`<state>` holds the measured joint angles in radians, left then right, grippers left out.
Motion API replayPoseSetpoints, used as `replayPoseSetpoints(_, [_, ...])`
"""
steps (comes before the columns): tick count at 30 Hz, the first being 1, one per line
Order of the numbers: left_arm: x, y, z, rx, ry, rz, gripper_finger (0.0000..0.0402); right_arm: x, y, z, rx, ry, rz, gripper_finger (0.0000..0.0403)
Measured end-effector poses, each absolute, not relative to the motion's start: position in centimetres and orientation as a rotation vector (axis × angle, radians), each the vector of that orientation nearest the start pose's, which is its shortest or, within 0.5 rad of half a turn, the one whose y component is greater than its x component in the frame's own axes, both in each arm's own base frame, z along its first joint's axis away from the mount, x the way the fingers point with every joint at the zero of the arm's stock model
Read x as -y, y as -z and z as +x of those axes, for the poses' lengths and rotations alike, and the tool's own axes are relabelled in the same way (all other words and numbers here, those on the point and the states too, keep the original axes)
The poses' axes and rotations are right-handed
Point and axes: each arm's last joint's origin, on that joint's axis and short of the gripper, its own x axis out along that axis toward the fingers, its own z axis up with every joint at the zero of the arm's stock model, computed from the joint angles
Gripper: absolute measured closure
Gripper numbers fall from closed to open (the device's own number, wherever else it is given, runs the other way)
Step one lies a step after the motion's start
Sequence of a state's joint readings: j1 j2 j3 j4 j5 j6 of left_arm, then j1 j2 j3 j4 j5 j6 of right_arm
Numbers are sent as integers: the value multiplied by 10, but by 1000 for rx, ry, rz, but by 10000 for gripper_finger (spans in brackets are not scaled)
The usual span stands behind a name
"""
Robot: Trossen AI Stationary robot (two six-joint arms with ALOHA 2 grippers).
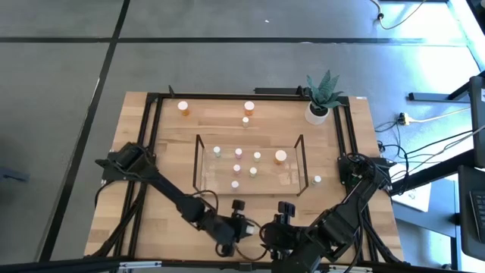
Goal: Pick and place medicine bottles onto shelf by color
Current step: Put the bottom blue pill bottle on the shelf aligned with the other blue pill bottle
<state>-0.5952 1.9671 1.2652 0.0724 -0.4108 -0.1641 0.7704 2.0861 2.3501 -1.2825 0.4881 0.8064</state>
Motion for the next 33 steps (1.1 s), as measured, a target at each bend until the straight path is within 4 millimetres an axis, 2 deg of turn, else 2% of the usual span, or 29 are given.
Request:
replayPoseSetpoints(9, [240, -214, 323, -564, 45, 144, 299, -283, -376, 311, -844, 80, 162, 184])
replayPoseSetpoints(17, [236, -255, 293, -515, -23, 140, 299, -283, -376, 311, -843, 80, 162, 184])
replayPoseSetpoints(25, [209, -290, 264, -501, -201, 125, 299, -283, -376, 311, -842, 79, 165, 184])
replayPoseSetpoints(29, [190, -295, 258, -531, -299, 86, 299, -283, -377, 311, -838, 78, 167, 184])
replayPoseSetpoints(33, [174, -293, 260, -543, -414, 45, 299, -284, -377, 312, -838, 77, 167, 184])
